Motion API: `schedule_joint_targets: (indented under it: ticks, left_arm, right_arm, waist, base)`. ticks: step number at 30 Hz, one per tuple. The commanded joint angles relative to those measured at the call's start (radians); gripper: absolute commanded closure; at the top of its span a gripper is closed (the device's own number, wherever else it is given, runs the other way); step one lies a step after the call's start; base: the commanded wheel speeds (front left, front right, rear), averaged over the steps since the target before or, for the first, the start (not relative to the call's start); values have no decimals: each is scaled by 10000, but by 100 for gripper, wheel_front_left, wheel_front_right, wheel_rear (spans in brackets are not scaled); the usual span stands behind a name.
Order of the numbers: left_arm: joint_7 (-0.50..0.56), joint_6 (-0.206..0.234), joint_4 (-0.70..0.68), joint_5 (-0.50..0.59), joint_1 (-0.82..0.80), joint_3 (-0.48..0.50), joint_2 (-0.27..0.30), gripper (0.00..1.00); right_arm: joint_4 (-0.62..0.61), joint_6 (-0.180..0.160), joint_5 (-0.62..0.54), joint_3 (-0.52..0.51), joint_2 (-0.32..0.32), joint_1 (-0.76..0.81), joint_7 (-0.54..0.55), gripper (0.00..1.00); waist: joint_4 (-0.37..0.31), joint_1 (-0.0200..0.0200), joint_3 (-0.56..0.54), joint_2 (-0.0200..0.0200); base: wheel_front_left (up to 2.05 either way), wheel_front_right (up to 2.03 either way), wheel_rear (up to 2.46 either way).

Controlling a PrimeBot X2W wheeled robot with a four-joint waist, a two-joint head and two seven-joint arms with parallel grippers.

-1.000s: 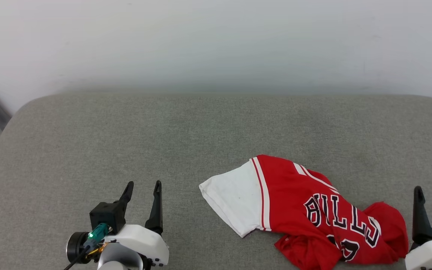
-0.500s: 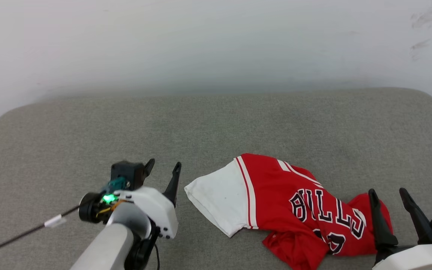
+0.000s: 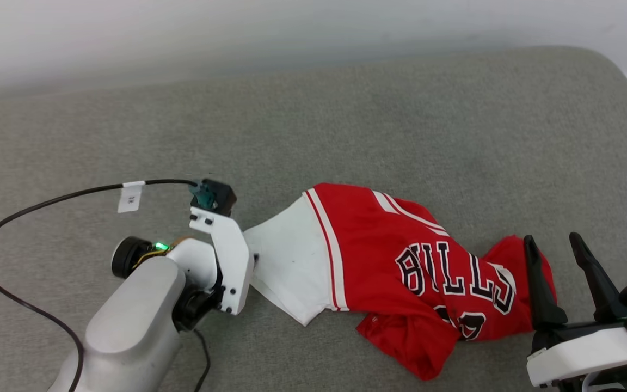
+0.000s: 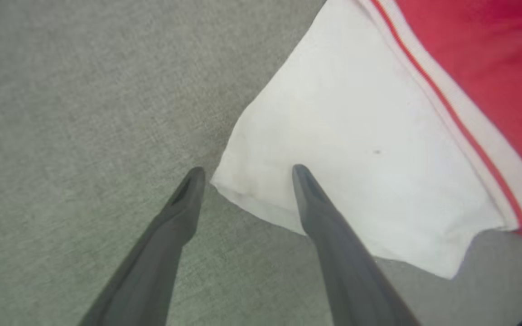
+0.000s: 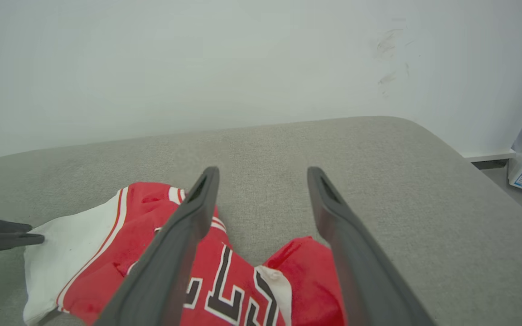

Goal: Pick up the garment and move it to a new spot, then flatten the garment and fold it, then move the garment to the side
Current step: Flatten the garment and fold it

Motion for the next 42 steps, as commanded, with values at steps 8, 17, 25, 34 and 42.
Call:
schedule_joint_targets:
  ticks: [8,17,25,34,42]
  left_arm:
    - [2114,-614,1053,-222,138,-838,302,0]
    - [714,-490,600,57,117,-775,361,100]
    - [-753,326,-1061,172,1064,-100,1182,100]
    - [-830,1870,-2737,-684,4313,872,2405,100]
    - [-1561,2398,-2948,-1378,6091,1225,1957,0]
  right_arm:
    - [342,-3,309,198,11,-377,-256,0]
    - [610,-3,483,-187,12,-203,-278,0]
    - [433,-3,487,-796,9,245,34,0]
    - [323,-3,683,-1011,11,817,345,0]
    - [309,-3,829,-1181,11,1157,677,0]
  waist:
    - [-451,-1,830,0]
    - [-31,-1,264,0]
    - [899,-1,-606,0]
    - [1306,-1,-1343,0]
    - [1289,-1,-1723,0]
  base:
    - [0,0,0]
    - [0,0,0]
    - [0,0,0]
    - [0,0,0]
    - [0,0,0]
